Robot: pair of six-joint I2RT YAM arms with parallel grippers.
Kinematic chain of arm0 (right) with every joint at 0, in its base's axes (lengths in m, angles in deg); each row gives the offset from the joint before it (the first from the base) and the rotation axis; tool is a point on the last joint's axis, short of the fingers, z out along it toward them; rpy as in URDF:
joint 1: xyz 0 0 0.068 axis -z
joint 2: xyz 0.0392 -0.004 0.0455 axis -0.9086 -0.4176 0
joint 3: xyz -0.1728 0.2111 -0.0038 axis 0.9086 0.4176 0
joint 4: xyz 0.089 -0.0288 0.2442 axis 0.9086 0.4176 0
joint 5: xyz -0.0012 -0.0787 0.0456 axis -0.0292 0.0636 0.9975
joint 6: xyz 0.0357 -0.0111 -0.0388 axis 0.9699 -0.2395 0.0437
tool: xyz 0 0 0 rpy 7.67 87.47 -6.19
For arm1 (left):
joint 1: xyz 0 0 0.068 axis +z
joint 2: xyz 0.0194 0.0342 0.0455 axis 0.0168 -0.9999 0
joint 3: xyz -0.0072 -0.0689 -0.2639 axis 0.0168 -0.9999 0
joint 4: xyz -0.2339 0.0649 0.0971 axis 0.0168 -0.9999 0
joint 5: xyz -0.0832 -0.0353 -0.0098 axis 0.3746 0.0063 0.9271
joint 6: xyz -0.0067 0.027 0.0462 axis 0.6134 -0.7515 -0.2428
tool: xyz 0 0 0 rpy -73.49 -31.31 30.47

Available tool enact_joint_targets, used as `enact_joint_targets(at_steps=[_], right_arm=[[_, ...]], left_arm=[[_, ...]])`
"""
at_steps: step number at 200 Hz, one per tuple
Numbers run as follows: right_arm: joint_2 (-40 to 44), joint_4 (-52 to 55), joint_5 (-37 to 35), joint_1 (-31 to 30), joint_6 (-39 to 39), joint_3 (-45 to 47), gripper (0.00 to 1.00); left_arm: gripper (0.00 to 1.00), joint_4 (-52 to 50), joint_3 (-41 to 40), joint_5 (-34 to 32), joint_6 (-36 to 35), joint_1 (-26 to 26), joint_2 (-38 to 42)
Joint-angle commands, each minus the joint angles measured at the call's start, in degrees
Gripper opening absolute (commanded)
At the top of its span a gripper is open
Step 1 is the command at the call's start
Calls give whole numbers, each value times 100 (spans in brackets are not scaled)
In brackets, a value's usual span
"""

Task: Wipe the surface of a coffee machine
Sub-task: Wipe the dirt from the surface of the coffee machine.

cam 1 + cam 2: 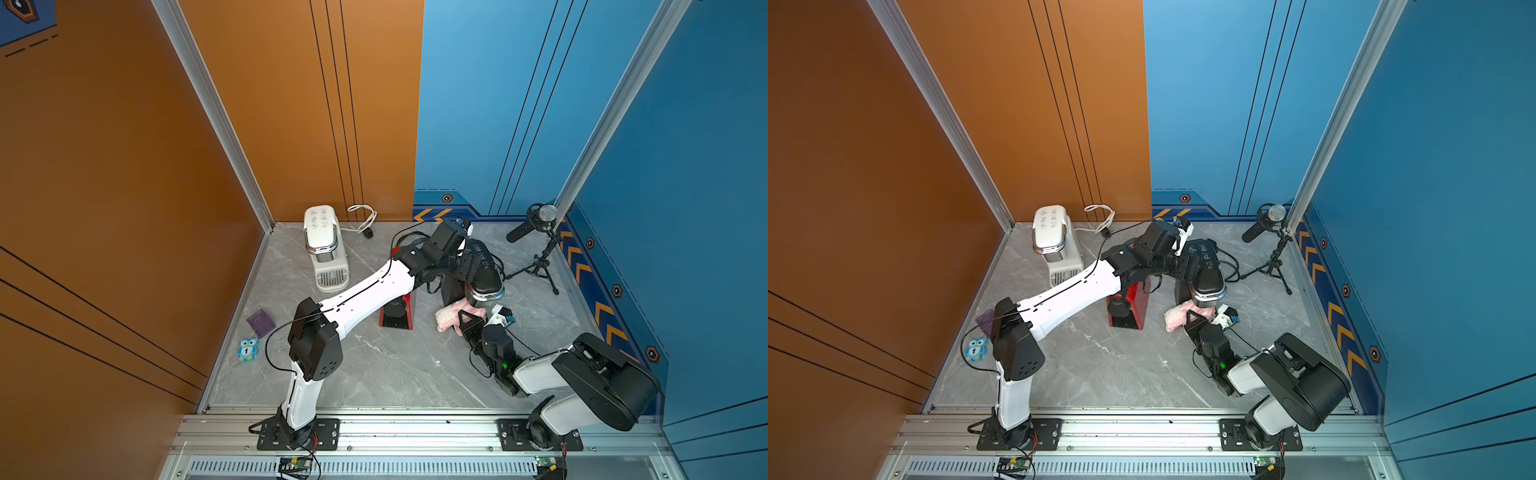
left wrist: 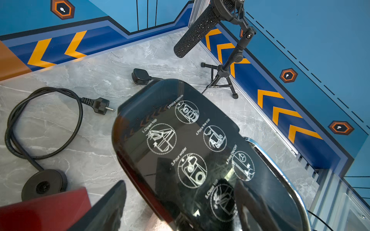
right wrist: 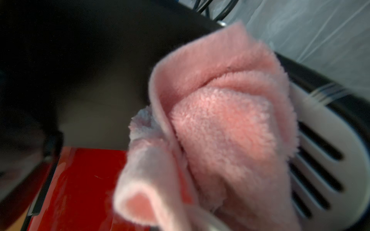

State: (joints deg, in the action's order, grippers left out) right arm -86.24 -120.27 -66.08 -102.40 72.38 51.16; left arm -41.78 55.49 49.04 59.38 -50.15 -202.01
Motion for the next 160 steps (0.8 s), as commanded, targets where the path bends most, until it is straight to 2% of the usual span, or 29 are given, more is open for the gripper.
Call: enact_joint_targets(at_steps=[1, 38, 66, 117, 160], right_arm=[[281, -52, 171, -82, -394, -200, 0], [366, 139, 60, 20, -581, -236, 0], [149, -102, -230, 199, -390, -59, 0], [-117, -457, -613, 180, -185, -28, 0], [67, -810, -327, 837, 31, 145, 0]], left_arm=[[85, -205, -174, -21, -112, -43, -189], [85, -207, -407, -46, -64, -63, -209], [84, -209, -530, -62, -50, -40, -211], [83, -205, -769, -83, 10, -1, -180], [83, -201, -946, 11, 70, 27, -89]])
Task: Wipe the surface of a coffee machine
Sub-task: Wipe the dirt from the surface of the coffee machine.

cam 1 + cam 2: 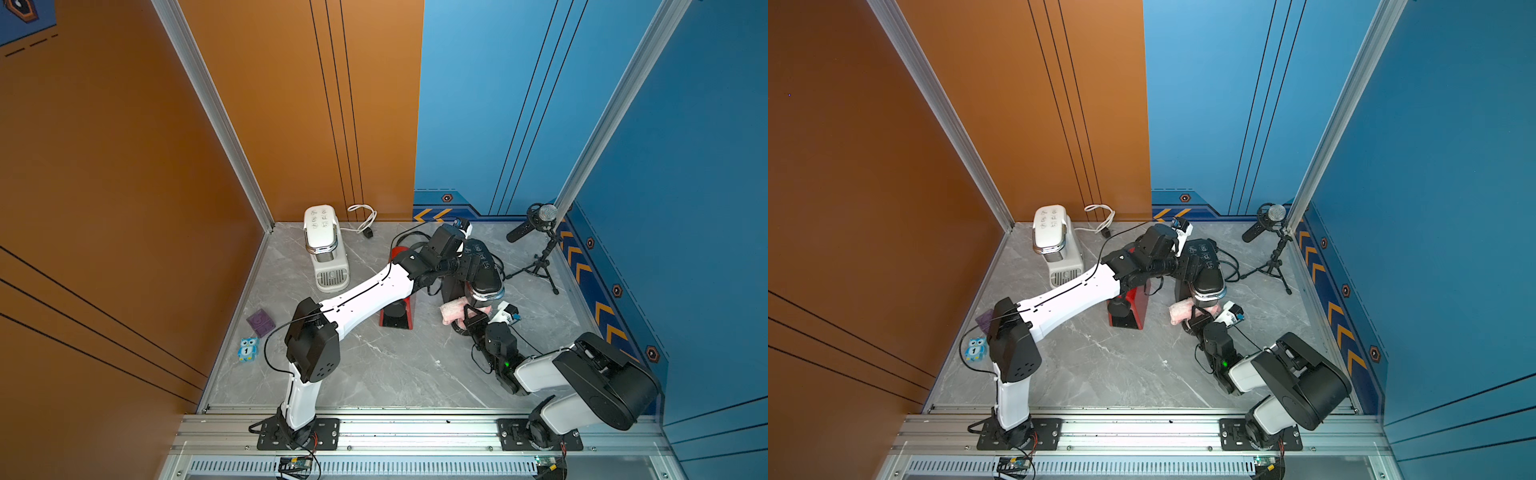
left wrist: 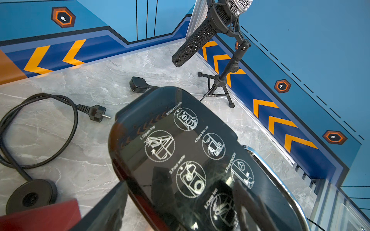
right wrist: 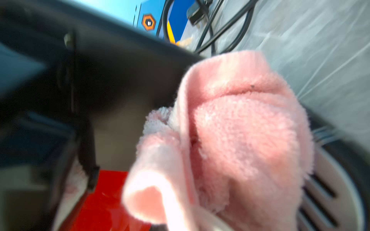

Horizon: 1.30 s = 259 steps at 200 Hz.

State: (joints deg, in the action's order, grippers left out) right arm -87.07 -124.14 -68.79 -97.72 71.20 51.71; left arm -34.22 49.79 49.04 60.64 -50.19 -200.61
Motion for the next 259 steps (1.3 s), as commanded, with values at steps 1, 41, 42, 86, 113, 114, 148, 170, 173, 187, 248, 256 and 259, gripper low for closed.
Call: enact_joint_targets(at_steps=[1, 41, 42, 86, 113, 114, 148, 170, 173, 187, 248, 256, 259], right_arm=[[165, -422, -50, 385, 147, 90, 0], [762, 44, 363, 1039, -14, -11, 0], [769, 49, 366, 1050, -10, -8, 0], [740, 172, 427, 736, -41, -149, 0], [157, -267, 328, 384, 77, -202, 0], [124, -291, 327, 375, 88, -205, 0], [-889, -1137, 599, 120, 118, -503, 0], [-1483, -1476, 800, 32, 274, -792, 0], [-1505, -1477, 776, -1, 254, -811, 0], [-1528, -1472, 532, -113, 240, -789, 0], [-1197, -354, 245, 135, 144, -522, 0], [-1084, -204, 248, 199, 98, -486, 0], [-1045, -182, 255, 233, 70, -474, 0]], left_arm=[[83, -955, -377, 13, -55, 34, -228], [83, -962, -395, 58, -81, 47, -202], [83, -961, -395, 62, -76, 51, -202], [82, -953, -327, 83, -72, 13, -225], [82, -952, -278, 93, -74, -16, -254], [82, -952, -280, 93, -73, -21, -259], [82, -950, -298, 137, -68, -44, -290], [82, -954, -308, 175, -67, -62, -315], [82, -951, -308, 170, -63, -65, -310], [82, -952, -338, 158, -65, -63, -296], [81, -942, -472, 136, -19, -31, -333], [81, -943, -506, 141, -14, -33, -333], [81, -943, -519, 146, -11, -29, -333]])
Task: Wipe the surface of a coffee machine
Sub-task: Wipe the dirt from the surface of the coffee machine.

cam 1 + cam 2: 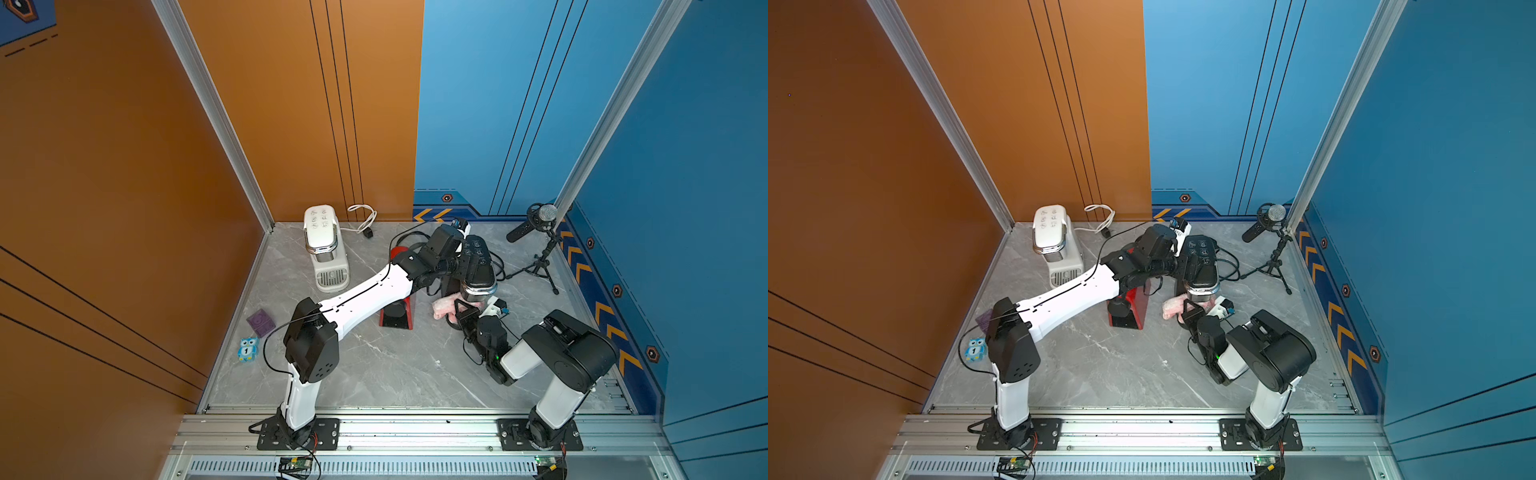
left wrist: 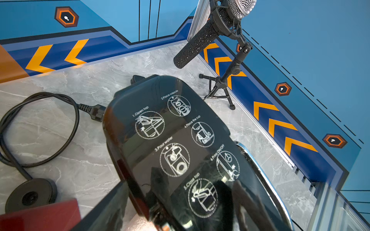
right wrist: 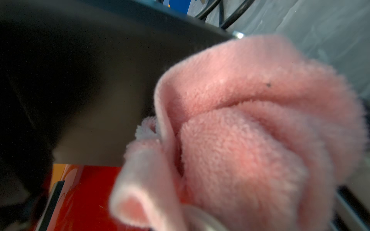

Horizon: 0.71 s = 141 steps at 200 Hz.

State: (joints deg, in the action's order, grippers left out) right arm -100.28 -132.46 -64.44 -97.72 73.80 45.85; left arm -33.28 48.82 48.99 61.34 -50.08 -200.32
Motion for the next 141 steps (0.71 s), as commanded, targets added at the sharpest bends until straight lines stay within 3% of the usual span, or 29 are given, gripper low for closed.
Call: enact_joint_targets(at_steps=[1, 33, 77, 108, 141], right_arm=[[285, 655, -175, 238, -201, 118, 0], [751, 952, -39, 562, -338, 238, 0], [1146, 1334, -85, 369, -423, 81, 0], [751, 796, -129, -116, -175, -184, 0], [-73, -461, -86, -195, 252, -204, 0]], left_arm=[[81, -1033, -427, 150, -76, -38, -361], [80, -1030, -528, 151, -69, -28, -346], [80, -1022, -595, 178, -44, -47, -350], [79, -1020, -585, 185, -20, -72, -370], [78, -1020, -633, 185, 8, -113, -362]])
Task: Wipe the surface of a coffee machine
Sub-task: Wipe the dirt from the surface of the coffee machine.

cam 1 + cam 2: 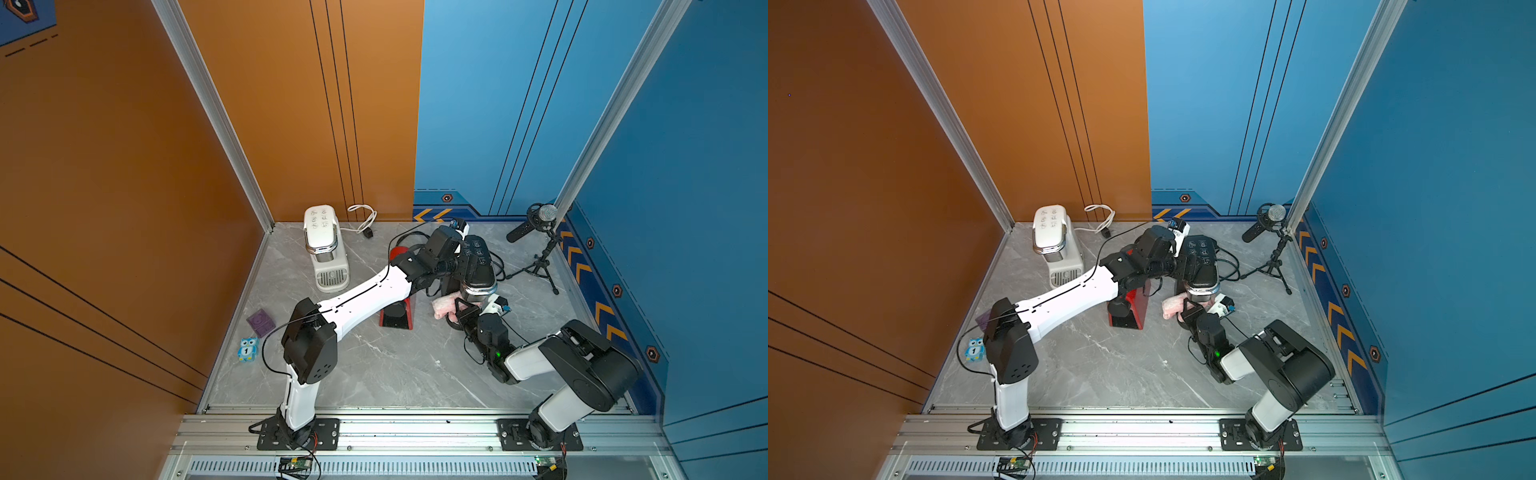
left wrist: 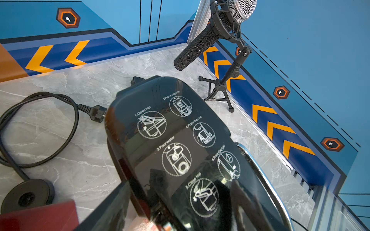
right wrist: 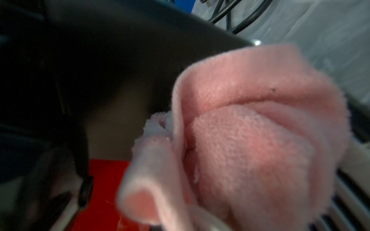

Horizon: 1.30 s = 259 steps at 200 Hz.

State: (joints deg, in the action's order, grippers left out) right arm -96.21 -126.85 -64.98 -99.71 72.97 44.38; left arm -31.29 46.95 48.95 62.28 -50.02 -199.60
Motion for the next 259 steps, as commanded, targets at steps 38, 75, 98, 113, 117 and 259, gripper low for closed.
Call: enact_joint_targets(at_steps=[38, 75, 98, 113, 117, 259], right_arm=[[-429, -1204, 99, 406, 279, 14, 0], [117, -965, 175, 828, 205, 130, 0], [389, -845, 261, 1024, 167, 261, 0], [644, -616, 236, 1116, 106, 383, 0], [731, -529, 213, 1146, 77, 419, 0], [2701, 2928, -1050, -754, -410, 363, 0]], left_arm=[[78, -1219, -551, 146, -108, -120, -333], [78, -1220, -535, 153, -95, -97, -327], [78, -1221, -507, 156, -98, -101, -354], [78, -1222, -507, 155, -104, -96, -359], [78, -1221, -518, 155, -108, -104, -363], [78, -1199, -518, 103, -87, -101, -308]])
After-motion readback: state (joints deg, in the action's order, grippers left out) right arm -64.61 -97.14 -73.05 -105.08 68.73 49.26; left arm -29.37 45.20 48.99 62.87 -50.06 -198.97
